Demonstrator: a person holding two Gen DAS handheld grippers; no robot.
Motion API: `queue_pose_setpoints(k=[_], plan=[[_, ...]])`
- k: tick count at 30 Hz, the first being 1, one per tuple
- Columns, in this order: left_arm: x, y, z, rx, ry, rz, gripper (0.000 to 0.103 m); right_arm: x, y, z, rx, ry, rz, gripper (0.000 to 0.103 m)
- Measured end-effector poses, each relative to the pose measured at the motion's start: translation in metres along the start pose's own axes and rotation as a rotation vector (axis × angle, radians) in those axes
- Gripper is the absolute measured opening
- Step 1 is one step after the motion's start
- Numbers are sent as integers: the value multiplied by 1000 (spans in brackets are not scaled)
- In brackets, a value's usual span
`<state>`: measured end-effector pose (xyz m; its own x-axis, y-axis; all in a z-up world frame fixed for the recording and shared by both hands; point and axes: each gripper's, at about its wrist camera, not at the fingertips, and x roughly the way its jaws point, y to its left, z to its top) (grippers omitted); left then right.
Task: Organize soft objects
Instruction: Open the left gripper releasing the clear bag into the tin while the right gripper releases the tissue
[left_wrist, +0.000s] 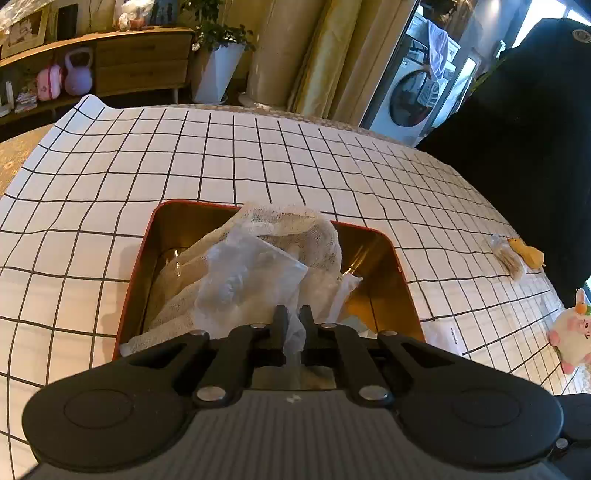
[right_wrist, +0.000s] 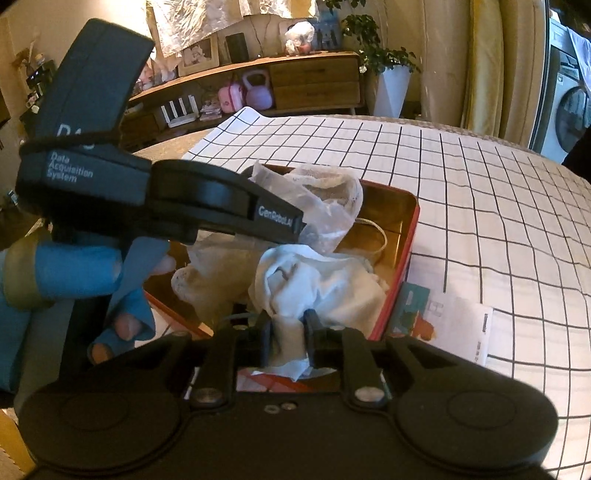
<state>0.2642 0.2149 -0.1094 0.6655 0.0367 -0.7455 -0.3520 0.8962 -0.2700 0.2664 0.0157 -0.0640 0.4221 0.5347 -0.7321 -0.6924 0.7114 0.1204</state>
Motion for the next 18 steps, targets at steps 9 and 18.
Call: queue_pose_setpoints(k=[9, 18], plan=[[-2, -1, 0, 10, -10, 1, 20, 5, -3, 2, 15, 5, 2, 36], [-14, -2, -1, 5, -37, 10, 60, -11, -6, -1, 19, -40, 21, 61]])
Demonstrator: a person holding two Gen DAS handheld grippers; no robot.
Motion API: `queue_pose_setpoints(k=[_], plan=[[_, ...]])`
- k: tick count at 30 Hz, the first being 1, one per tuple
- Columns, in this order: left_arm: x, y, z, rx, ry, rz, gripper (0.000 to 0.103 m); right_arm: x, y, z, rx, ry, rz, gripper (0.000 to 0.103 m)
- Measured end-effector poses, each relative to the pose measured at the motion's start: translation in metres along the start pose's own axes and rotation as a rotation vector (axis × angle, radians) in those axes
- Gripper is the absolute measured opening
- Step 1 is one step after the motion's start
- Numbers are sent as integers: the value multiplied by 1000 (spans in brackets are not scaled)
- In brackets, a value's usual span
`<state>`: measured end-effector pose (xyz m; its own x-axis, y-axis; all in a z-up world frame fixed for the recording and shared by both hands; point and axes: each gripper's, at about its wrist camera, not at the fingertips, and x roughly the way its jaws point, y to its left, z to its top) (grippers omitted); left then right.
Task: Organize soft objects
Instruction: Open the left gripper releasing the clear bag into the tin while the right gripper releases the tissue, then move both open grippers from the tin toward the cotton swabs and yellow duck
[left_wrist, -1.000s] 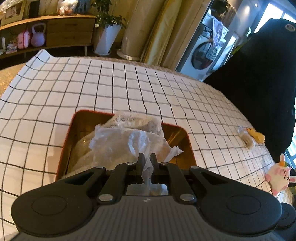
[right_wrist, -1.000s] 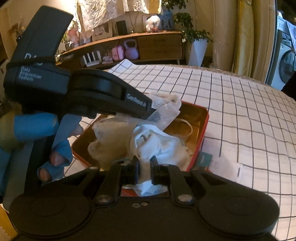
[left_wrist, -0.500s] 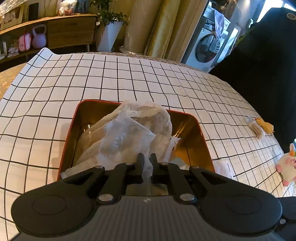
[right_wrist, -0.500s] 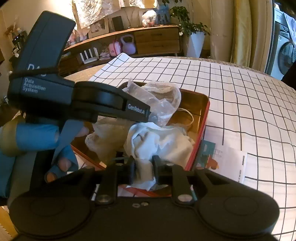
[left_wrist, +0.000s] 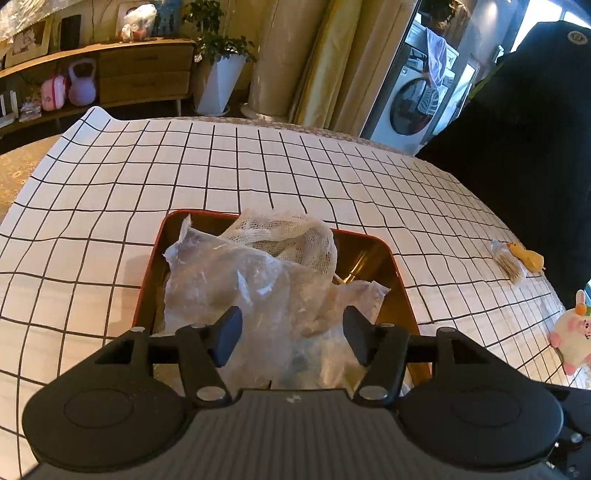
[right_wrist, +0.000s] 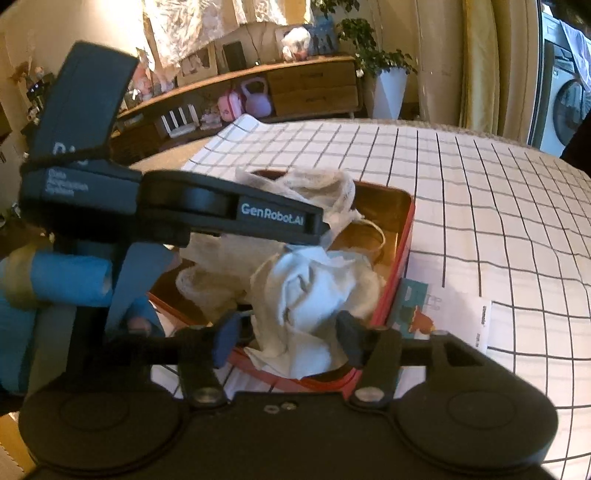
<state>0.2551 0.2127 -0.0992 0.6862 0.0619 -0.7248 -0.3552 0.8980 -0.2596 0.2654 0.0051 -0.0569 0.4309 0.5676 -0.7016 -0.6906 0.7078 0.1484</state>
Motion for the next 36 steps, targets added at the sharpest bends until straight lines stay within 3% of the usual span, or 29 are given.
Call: queue_pose_setpoints(k=[10, 14, 33, 36], plan=[[-32, -5, 4, 27, -37, 3, 69, -39, -7, -1, 15, -62, 15, 77], [-42, -14, 4, 45, -43, -7, 78, -56, -12, -1, 34, -88, 16, 82], [-88, -77, -4, 222, -115, -59, 87, -130, -45, -10, 75, -199, -43, 98], [-92, -94, -6, 249, -131, -60, 99, -141, -57, -13, 85, -220, -65, 99]])
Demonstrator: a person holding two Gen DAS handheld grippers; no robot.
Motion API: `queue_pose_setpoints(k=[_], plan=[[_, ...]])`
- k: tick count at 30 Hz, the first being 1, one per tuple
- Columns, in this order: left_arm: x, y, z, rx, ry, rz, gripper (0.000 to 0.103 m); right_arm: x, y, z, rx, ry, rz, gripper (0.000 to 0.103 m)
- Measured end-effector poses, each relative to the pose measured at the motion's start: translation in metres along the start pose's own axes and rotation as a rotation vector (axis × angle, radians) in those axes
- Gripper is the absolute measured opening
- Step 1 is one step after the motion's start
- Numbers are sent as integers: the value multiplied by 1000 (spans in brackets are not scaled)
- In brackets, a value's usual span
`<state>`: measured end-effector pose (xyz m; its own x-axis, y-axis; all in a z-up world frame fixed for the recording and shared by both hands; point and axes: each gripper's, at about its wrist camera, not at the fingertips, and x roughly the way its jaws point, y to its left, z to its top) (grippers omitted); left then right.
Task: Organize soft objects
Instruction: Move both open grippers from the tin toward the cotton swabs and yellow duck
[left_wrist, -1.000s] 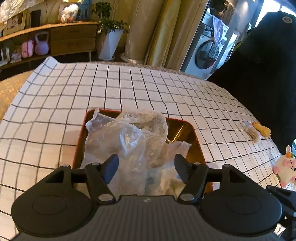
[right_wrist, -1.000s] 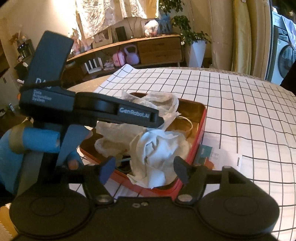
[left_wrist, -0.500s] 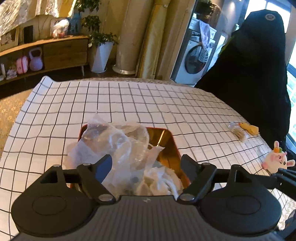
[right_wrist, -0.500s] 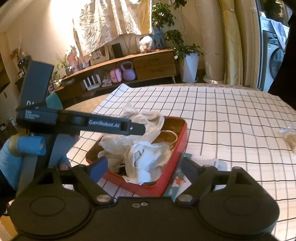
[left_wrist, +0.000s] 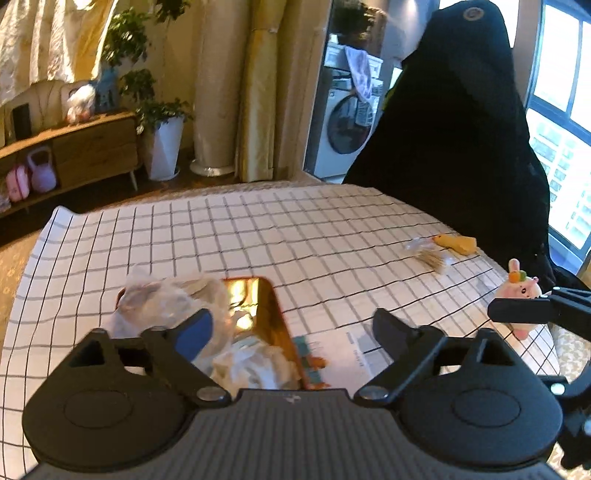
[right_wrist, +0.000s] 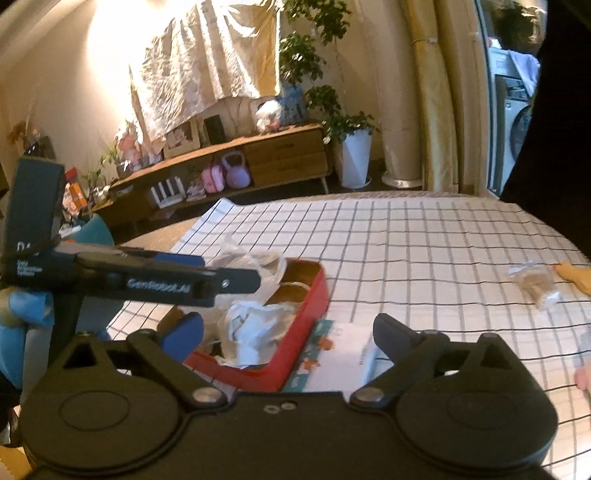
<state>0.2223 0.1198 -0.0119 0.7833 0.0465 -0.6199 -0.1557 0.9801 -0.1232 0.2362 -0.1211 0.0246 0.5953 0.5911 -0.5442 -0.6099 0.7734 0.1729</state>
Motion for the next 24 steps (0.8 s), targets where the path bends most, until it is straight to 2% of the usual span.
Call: queue_pose_setpoints(k=[8, 14, 24], plan=[[14, -42, 11, 0, 8, -61, 101, -29, -45, 3, 30, -19, -50, 101], [35, -84, 19, 45, -3, -36, 101, -42, -94, 4, 76, 13, -91, 101], [94, -145, 33, 42, 41, -81, 101, -58, -193, 26, 142, 25, -249, 101]])
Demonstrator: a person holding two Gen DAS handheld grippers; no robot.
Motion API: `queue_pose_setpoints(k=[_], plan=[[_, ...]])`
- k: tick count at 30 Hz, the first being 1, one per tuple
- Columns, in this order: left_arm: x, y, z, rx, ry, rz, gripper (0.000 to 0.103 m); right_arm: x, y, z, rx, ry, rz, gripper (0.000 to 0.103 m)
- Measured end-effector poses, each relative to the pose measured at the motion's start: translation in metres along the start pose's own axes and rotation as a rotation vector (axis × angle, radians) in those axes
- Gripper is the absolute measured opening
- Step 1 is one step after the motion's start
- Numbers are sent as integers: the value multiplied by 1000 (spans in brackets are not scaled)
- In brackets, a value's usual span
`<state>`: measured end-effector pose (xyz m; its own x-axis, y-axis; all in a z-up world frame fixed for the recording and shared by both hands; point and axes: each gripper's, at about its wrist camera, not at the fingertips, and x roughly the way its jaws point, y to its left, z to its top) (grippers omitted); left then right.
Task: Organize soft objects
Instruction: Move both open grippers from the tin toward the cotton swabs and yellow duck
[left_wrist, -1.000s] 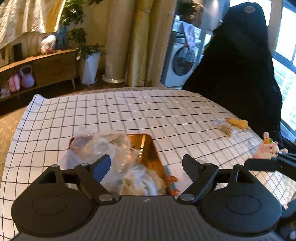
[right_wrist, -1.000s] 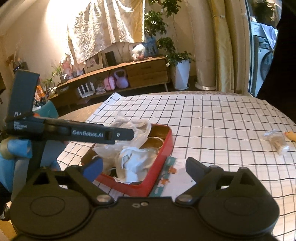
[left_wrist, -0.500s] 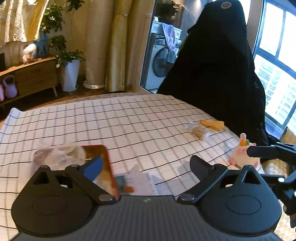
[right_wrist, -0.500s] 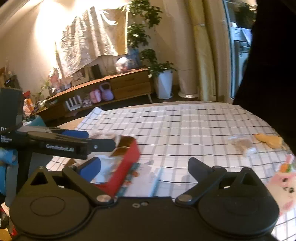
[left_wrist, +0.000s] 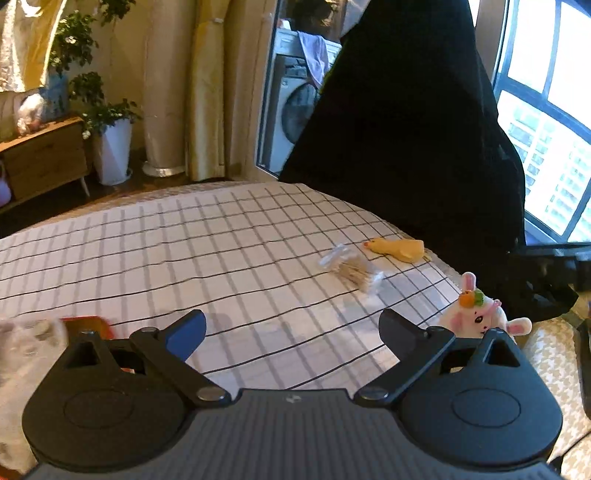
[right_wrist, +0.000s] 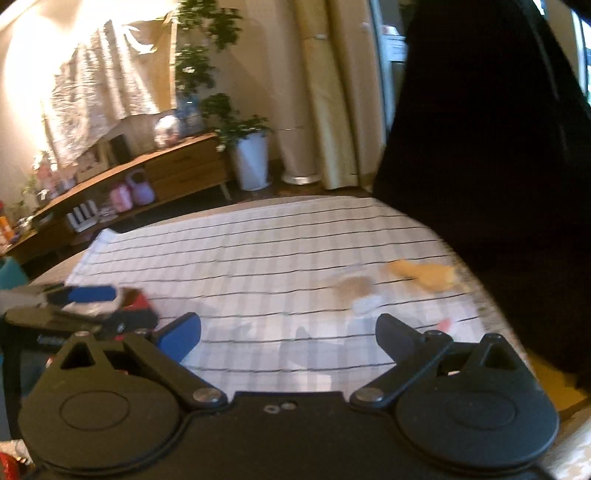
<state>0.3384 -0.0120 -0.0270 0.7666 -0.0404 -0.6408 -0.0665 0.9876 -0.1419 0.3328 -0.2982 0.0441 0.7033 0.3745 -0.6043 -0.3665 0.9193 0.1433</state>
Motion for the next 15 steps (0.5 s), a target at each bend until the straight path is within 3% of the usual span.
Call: queue_pose_setpoints(k=[15], plan=[[111, -52, 22, 8, 103, -13, 101, 83, -100, 45, -9, 154, -111, 101]])
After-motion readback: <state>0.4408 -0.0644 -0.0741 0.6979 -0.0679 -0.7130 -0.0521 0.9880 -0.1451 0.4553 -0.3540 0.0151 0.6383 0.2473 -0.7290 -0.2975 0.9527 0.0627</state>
